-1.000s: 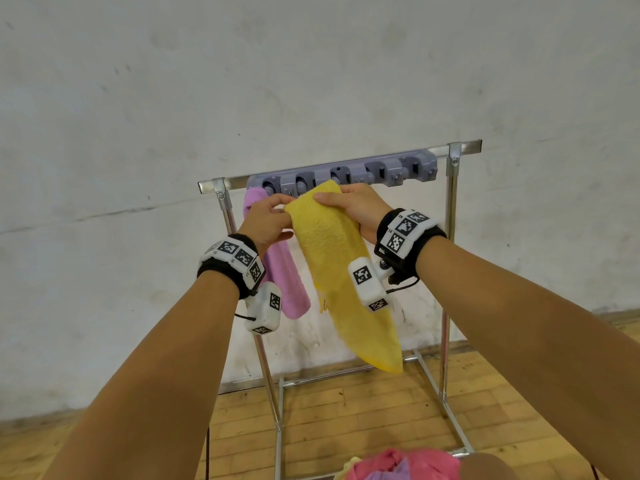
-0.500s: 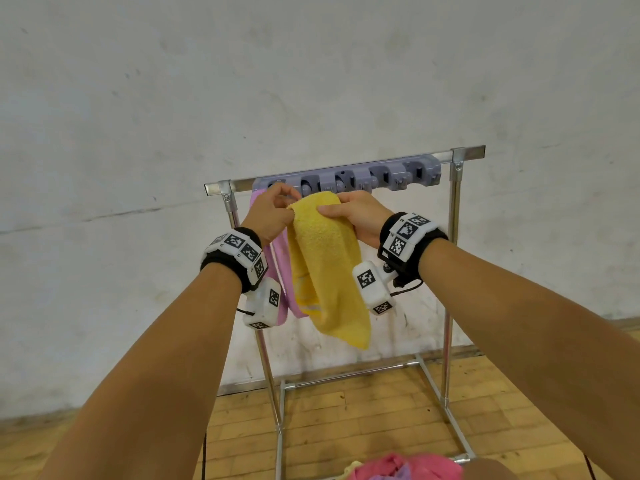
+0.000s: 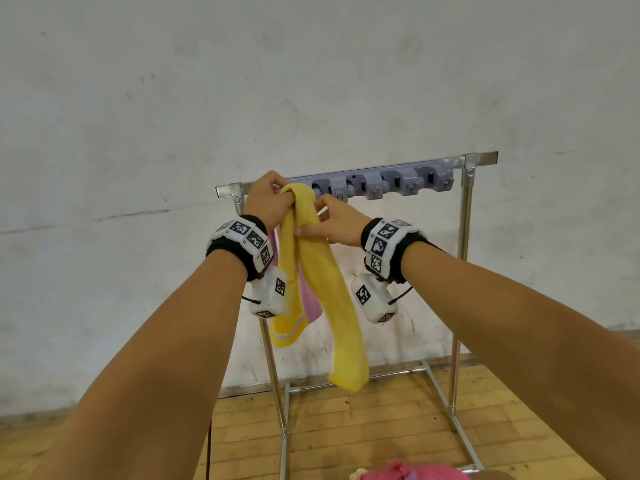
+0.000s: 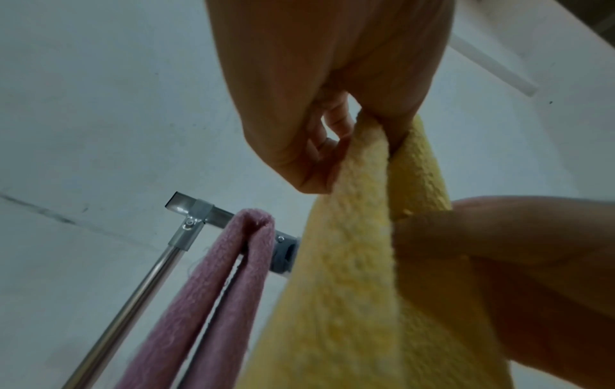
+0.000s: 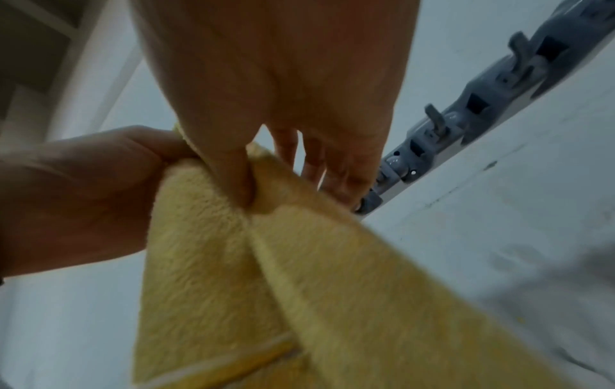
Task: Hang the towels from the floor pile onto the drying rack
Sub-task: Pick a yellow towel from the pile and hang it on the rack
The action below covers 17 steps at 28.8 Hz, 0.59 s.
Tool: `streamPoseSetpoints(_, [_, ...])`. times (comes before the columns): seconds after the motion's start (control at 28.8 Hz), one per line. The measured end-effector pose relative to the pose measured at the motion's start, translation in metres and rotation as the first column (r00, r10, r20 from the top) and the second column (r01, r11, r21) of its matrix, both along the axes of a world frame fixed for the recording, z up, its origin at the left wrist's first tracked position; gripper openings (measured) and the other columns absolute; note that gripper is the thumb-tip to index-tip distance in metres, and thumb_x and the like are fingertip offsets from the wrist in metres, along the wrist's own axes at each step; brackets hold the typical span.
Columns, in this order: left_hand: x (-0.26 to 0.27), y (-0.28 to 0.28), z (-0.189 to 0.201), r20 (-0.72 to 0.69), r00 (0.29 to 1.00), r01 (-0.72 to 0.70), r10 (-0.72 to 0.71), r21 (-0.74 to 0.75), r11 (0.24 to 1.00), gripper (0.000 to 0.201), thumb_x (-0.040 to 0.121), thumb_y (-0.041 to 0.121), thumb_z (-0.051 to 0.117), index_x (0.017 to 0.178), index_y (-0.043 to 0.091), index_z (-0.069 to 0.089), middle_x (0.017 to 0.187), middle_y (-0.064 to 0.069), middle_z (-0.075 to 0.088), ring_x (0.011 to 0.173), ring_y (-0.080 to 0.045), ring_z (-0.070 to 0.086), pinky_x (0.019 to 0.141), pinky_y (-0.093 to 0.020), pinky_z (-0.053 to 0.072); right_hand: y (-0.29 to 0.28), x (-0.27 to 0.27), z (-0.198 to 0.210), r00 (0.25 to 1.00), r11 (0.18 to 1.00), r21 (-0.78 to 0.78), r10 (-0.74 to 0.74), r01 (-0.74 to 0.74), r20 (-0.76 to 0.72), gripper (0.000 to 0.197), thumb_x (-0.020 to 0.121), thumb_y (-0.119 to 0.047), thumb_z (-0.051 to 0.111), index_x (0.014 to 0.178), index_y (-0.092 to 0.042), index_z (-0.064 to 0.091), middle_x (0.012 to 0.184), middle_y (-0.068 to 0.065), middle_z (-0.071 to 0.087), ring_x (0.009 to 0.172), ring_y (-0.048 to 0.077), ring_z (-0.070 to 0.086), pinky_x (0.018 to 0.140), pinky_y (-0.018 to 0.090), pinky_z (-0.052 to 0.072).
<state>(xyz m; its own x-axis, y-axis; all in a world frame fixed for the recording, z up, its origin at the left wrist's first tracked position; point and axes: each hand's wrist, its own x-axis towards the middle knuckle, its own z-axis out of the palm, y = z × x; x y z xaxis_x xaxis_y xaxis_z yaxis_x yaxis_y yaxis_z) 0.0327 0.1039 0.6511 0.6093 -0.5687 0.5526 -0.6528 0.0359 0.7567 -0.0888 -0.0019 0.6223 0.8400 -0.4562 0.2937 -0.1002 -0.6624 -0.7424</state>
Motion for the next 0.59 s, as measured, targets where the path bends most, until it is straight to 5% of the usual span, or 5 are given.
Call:
streamPoseSetpoints(0.17, [0.013,0.008,0.015,0.054,0.997,-0.059,0.059,0.0,0.998,0.017,0.074,0.013,0.064,0.071,0.023,0.051,0.066,0.0,0.049,0.06,-0.014,0.044,0.058,-0.028,0.038,0.003,0.021,0.008,0.975,0.979,-0.137,-0.127,0.153,0.181,0.016,0.088,-0.023,0.064,0.089,-0.017,0.05,0.085,0.001,0.056,0.079,0.019,0.052,0.058,0.026,0.037])
streamPoseSetpoints(0.31, [0.027,0.02,0.024,0.131,0.978,-0.166,0.159,0.039,0.985,0.012,0.067,0.019,0.061,0.071,0.024,0.05,0.065,0.003,0.05,0.06,-0.015,0.047,0.052,-0.024,0.034,0.002,0.036,0.023,0.947,0.973,-0.12,-0.157,0.197,0.28,0.014,0.085,-0.016,0.061,0.095,-0.019,0.053,0.084,-0.001,0.058,0.08,0.022,0.057,0.062,0.03,0.043])
streamPoseSetpoints(0.59, [0.069,0.022,0.022,0.214,0.922,-0.348,0.322,0.097,0.933,0.014,0.082,0.005,0.053,0.089,0.016,0.059,0.067,0.004,0.052,0.061,-0.01,0.048,0.05,-0.021,0.035,0.003,0.069,0.042,0.941,0.941,-0.246,-0.152,0.231,0.304,0.019,0.084,-0.009,0.056,0.1,-0.018,0.057,0.098,0.009,0.064,0.087,0.027,0.06,0.071,0.038,0.051])
